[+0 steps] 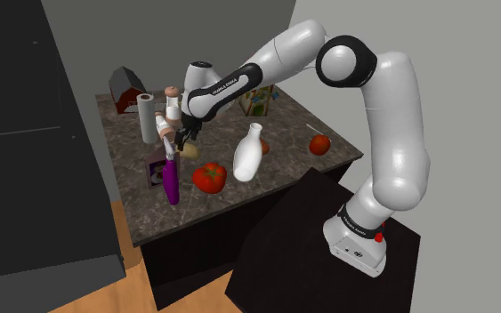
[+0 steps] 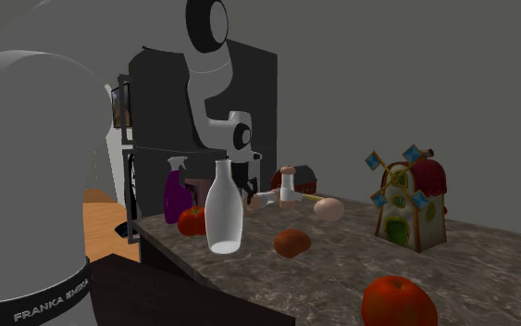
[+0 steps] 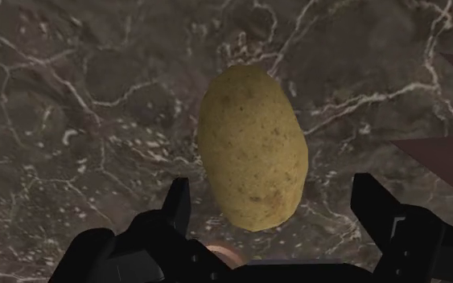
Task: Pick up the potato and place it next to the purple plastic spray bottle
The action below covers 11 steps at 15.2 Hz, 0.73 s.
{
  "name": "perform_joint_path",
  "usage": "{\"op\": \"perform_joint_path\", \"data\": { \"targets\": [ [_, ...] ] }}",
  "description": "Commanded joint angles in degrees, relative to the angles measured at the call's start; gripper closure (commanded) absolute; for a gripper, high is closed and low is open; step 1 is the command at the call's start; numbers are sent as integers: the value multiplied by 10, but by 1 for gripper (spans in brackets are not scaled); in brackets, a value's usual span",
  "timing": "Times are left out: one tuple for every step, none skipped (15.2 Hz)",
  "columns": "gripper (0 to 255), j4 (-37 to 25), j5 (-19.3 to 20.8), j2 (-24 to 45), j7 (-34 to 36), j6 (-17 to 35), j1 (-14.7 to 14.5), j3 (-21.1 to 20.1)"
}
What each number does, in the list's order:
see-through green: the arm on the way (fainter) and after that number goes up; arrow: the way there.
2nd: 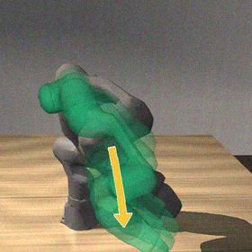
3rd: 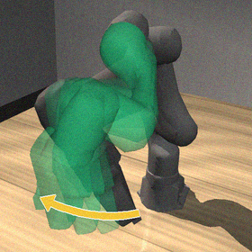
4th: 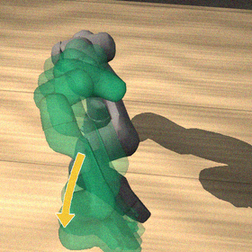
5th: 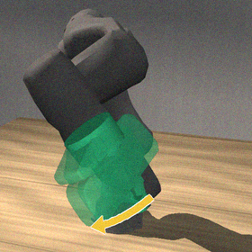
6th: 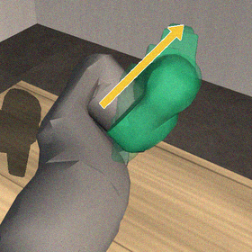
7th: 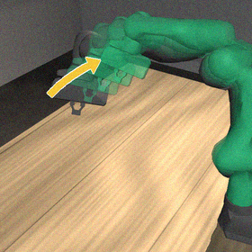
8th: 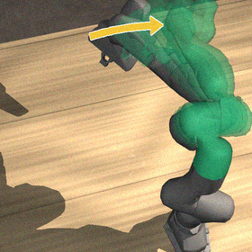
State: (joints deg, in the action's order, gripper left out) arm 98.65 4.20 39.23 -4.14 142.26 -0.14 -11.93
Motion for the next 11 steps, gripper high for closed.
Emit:
{"op": "perform_joint_path", "data": {
  "targets": [
    [0, -10, 2, 16, -7, 6, 0, -1],
    [0, -12, 3, 22, -6, 10, -1, 0],
    [0, -15, 4, 29, -5, 14, -3, 1],
    [0, -18, 5, 35, -5, 18, -4, 2],
    [0, -22, 6, 45, -4, 24, -6, 4],
    [0, -22, 6, 45, -4, 24, -6, 4],
    [0, -22, 6, 45, -4, 24, -6, 4],
    [0, -22, 6, 45, -4, 24, -6, 4],
    [0, -22, 6, 45, -4, 24, -6, 4],
    [0, -22, 6, 45, -4, 24, -6, 4],
    [0, -22, 6, 45, -4, 24, -6, 4]
  ]
}}
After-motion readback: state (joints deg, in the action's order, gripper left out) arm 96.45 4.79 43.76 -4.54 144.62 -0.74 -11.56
